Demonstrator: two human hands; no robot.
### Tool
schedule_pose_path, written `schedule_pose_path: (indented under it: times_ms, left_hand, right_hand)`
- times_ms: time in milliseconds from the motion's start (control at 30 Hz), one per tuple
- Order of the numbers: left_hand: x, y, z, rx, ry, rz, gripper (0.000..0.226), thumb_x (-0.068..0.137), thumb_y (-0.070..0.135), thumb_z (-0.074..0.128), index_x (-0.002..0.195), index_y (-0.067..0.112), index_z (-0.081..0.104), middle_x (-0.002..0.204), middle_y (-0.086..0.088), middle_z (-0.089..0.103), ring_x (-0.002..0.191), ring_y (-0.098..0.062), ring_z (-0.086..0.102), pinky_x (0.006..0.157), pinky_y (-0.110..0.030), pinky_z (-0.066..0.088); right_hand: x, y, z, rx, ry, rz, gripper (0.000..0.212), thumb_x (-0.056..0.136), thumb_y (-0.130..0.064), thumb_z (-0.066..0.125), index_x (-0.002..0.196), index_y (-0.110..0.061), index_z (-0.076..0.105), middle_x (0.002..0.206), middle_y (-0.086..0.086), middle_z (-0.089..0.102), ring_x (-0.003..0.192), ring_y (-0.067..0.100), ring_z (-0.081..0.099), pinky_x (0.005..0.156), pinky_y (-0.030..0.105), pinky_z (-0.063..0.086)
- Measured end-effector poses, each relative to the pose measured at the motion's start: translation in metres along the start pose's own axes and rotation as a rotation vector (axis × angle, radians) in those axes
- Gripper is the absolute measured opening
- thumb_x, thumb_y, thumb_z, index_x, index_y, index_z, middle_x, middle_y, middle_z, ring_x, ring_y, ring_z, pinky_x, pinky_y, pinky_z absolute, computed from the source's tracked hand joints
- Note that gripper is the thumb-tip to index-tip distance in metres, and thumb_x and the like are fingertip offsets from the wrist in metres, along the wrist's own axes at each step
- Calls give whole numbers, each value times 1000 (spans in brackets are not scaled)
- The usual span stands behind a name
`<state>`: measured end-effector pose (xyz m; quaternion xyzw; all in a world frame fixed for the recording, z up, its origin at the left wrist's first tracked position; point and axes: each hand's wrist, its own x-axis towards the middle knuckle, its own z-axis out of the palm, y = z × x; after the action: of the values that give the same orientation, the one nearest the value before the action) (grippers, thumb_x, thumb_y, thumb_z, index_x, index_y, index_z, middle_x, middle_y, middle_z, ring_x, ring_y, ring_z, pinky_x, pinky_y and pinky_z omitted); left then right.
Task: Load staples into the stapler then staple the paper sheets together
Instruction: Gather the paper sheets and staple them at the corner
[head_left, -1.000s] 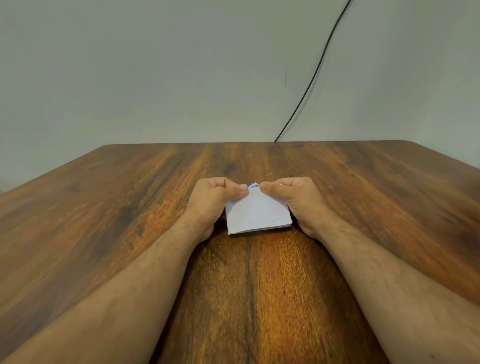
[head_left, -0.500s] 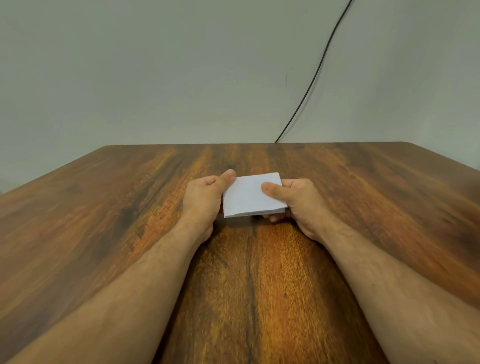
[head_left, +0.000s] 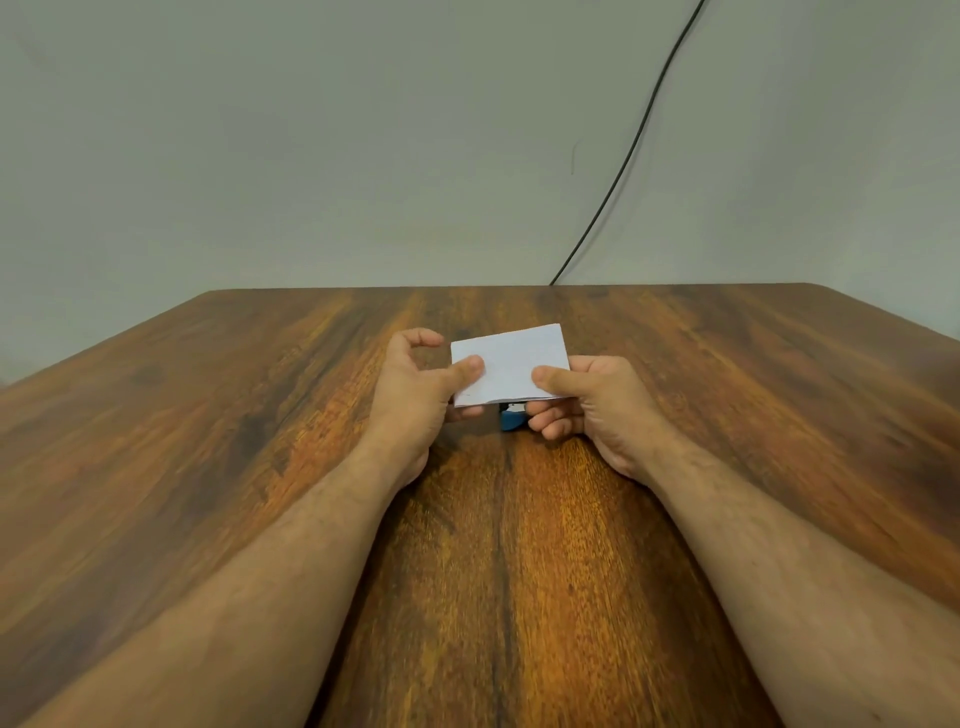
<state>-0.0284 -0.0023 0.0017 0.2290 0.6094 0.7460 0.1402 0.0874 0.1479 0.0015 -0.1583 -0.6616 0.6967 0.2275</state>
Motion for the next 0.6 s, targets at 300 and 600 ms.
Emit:
schedule_pose_path:
  times_ms: [300, 600]
  left_hand:
    - [-2, 0, -2, -38, -114, -14, 19, 90, 3, 67, 91, 15, 81, 121, -10, 69, 98, -21, 70, 65, -25, 59]
    - [-1, 7, -4, -231, 19, -98, 23, 91, -6, 62, 104, 6, 77, 118, -12, 70, 86, -18, 76, 61, -20, 58]
  right_hand:
    - [-3, -4, 5, 87, 133, -58, 25, 97, -27, 66, 100, -3, 71, 66, 11, 72, 49, 16, 63, 43, 21, 54]
    - [-9, 3, 9, -567, 427, -382, 26, 94, -10, 57, 99, -26, 76, 75, -9, 70, 62, 2, 62, 55, 16, 49]
